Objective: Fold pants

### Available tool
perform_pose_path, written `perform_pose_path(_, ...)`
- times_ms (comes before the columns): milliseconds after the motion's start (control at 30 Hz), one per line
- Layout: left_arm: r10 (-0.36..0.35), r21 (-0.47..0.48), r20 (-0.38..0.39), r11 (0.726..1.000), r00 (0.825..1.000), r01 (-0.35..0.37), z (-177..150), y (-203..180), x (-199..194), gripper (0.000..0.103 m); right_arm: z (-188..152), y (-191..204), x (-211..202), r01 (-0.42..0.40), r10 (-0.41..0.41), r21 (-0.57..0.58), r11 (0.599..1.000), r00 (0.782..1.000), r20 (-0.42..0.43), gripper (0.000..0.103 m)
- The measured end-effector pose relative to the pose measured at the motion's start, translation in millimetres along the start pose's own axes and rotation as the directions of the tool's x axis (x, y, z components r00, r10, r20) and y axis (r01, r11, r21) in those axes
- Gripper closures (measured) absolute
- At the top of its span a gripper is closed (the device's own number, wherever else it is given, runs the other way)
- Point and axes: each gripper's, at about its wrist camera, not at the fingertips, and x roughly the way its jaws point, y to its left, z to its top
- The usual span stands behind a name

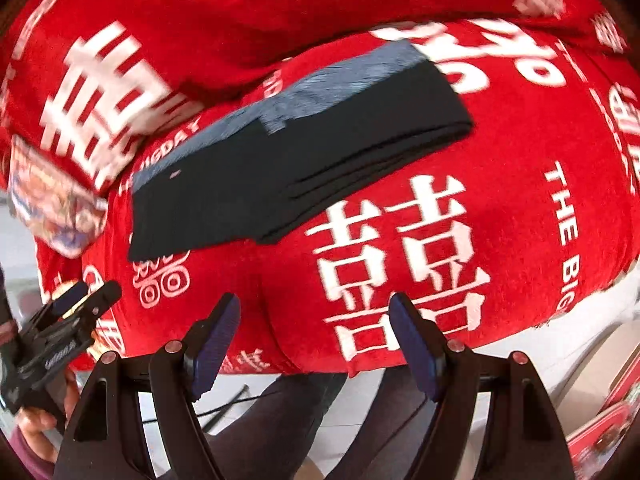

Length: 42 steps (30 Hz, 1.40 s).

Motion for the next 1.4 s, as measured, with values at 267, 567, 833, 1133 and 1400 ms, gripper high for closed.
perform_pose_path(267,-0.048,-0.153,0.012,0.987,0.999,0.049,-9.5,30.0,17.4,0.012,4.8,32.3,8.4,0.010,-0.013,-0.124,0.992,1.000,-0.024,0.023)
perform_pose_path(567,-0.075,-0.278,0.008,0.958,0.997,0.074,-0.6,47.5,63.6,0.012,11.7,77.4,56.5,0.046,-0.088,-0.317,0.947,0.989,-0.120,0.021)
perform_pose_path(833,-0.092,-0.365,0.017,0.927,0.996,0.092,2.0,65.6,98.6,0.012,7.3,104.9,104.2,-0.001,-0.102,-0.474,0.880,0.977,-0.190,0.010)
perform_pose_path(1133,-0.057,-0.366,-0.015,0.929,0.998,0.048,0.0,69.3,136.3,0.012,14.3,95.0,135.4,0.025,-0.096,-0.417,0.909,0.984,-0.151,0.010)
perform_pose_path(1400,-0.024,-0.329,-0.021,0.944,0.999,0.016,-1.1,71.3,141.1,0.012,13.8,96.6,153.8,0.010,-0.066,-0.378,0.926,0.989,-0.134,0.010)
